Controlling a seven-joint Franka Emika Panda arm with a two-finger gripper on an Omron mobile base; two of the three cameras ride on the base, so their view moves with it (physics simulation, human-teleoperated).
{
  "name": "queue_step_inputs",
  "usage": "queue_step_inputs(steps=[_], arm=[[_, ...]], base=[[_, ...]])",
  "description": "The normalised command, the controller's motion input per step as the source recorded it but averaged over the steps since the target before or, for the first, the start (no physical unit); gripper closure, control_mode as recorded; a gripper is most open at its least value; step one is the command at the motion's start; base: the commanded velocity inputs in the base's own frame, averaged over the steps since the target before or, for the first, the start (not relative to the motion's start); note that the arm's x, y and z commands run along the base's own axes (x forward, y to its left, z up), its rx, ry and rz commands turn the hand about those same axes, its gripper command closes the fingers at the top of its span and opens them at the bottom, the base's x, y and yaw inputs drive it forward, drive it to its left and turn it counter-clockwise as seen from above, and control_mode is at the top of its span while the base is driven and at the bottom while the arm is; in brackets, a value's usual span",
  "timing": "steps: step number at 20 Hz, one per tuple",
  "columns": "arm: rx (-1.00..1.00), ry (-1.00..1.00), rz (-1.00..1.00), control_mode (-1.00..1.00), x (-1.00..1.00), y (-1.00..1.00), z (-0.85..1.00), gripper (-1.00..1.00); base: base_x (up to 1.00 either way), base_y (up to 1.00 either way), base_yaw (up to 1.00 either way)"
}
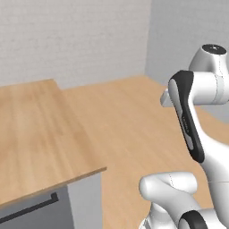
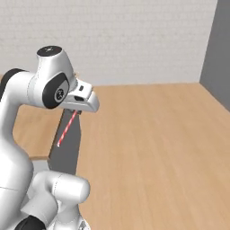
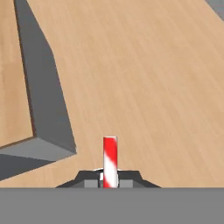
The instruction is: Take a straw from the drawer in front and place it inside the glass cup on the dining counter.
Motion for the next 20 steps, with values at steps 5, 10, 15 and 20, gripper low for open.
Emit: queue_step_inputs(steps=[5,10,15,20], arm=[[0.0,0.0,0.0,1.0,0.0,0.0,0.0,1.0],[0.0,0.0,0.0,1.0,0.0,0.0,0.0,1.0],[0.0,0.0,0.0,1.0,0.0,0.0,0.0,1.0],[0.0,0.0,0.0,1.0,0.0,0.0,0.0,1.0]], base=[[0.89,-1.0,0.3],[1.0,-0.86,0.38],[1.0,-0.69,0.35],[1.0,-0.53,0.35]])
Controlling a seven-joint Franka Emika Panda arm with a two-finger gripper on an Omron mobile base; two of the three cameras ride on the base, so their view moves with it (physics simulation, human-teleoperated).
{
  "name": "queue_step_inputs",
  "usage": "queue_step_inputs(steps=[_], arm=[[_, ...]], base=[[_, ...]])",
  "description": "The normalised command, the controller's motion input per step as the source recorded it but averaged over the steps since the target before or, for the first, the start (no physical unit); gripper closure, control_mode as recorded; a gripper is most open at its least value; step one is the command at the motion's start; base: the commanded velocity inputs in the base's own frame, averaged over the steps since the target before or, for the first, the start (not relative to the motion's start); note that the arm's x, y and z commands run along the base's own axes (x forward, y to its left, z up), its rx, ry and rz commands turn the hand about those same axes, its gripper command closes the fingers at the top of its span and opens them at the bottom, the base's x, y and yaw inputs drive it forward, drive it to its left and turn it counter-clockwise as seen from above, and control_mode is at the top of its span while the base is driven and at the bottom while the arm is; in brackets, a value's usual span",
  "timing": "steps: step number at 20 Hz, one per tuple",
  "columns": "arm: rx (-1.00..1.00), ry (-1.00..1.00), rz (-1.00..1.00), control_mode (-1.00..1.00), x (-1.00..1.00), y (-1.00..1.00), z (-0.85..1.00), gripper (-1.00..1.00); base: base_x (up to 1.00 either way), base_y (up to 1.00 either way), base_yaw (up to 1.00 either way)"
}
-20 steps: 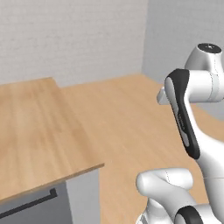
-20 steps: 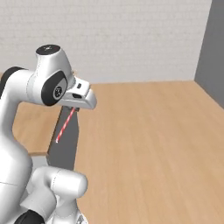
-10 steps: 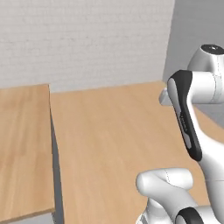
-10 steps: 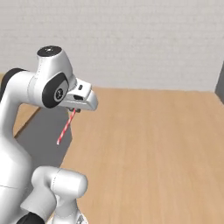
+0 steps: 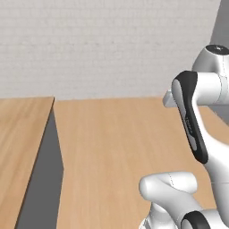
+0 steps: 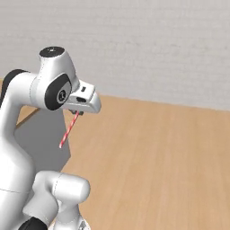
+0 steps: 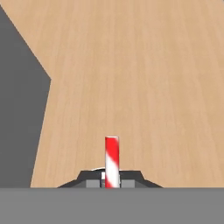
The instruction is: Take a straw from the drawer in front and place it inside the glass cup on the dining counter.
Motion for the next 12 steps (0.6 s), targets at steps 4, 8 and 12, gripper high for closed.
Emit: queue_step_inputs(steps=[4,8,12], arm=[[0.0,0.0,0.0,1.0,0.0,0.0,0.0,1.0],[0.0,0.0,0.0,1.0,0.0,0.0,0.0,1.0],[0.0,0.0,0.0,1.0,0.0,0.0,0.0,1.0]], base=[[1.0,-0.36,0.33],[1.0,-0.29,0.34],[1.0,-0.37,0.31]])
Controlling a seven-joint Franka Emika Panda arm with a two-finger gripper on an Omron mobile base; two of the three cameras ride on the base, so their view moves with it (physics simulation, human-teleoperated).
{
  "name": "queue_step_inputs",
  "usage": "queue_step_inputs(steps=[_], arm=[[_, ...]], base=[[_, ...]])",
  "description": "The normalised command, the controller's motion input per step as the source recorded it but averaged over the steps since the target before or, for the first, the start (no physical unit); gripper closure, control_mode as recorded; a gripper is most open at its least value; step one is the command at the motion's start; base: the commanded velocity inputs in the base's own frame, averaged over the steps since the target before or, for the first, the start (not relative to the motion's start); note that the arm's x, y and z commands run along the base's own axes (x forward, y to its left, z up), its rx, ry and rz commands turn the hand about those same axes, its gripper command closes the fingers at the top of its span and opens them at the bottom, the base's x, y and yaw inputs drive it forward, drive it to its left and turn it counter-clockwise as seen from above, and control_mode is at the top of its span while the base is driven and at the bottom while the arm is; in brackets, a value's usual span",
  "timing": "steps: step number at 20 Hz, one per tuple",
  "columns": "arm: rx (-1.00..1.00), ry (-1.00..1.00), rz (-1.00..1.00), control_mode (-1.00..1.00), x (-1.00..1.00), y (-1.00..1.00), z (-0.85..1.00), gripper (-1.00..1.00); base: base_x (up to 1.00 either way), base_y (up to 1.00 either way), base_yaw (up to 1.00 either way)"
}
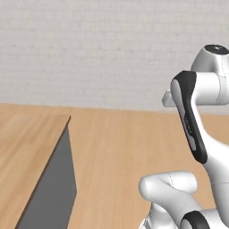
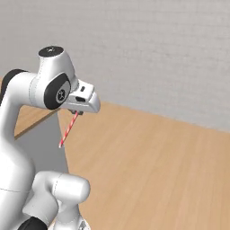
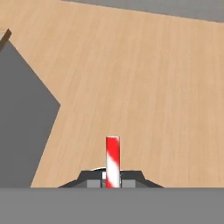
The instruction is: Take a straw from the drawer in front and place it inside the glass cup on the dining counter.
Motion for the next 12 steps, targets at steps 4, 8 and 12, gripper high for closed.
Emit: queue_step_inputs(steps=[4,8,12], arm=[[0.0,0.0,0.0,1.0,0.0,0.0,0.0,1.0],[0.0,0.0,0.0,1.0,0.0,0.0,0.0,1.0],[0.0,0.0,0.0,1.0,0.0,0.0,0.0,1.0]], base=[[1.0,-0.6,0.36],[1.0,-0.39,0.39],[1.0,-0.32,0.46]])
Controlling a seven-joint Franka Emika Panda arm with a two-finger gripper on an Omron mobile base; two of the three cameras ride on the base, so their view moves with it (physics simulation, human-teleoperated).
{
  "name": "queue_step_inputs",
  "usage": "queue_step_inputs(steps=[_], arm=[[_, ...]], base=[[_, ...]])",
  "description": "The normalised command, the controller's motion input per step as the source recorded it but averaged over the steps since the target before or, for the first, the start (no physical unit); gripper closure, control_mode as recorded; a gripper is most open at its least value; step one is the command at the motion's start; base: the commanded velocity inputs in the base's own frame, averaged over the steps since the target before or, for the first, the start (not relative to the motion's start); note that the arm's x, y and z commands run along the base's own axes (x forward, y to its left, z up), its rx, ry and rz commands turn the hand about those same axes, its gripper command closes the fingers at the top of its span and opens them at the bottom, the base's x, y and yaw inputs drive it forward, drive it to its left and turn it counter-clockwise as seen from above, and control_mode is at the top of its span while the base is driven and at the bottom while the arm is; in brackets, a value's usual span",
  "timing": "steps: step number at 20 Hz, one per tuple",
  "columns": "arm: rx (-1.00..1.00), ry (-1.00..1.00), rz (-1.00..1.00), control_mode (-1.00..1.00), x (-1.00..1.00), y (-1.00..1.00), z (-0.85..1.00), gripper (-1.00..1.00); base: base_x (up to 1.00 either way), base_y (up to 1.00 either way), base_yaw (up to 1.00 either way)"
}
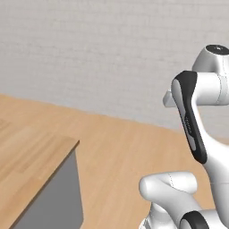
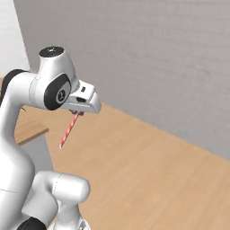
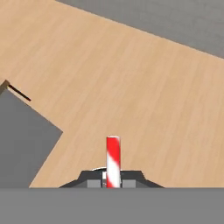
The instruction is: Take a straw from the drawer in front and place it inside the glass cup on the dining counter.
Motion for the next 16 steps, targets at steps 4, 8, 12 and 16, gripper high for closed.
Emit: queue_step_inputs(steps=[4,8,12,16], arm=[[0.0,0.0,0.0,1.0,0.0,0.0,0.0,1.0],[0.0,0.0,0.0,1.0,0.0,0.0,0.0,1.0],[0.0,0.0,0.0,1.0,0.0,0.0,0.0,1.0],[0.0,0.0,0.0,1.0,0.0,0.0,0.0,1.0]], base=[[1.0,-0.51,0.49],[1.0,-0.59,0.46],[1.0,-0.58,0.47],[0.98,-0.61,0.51]])
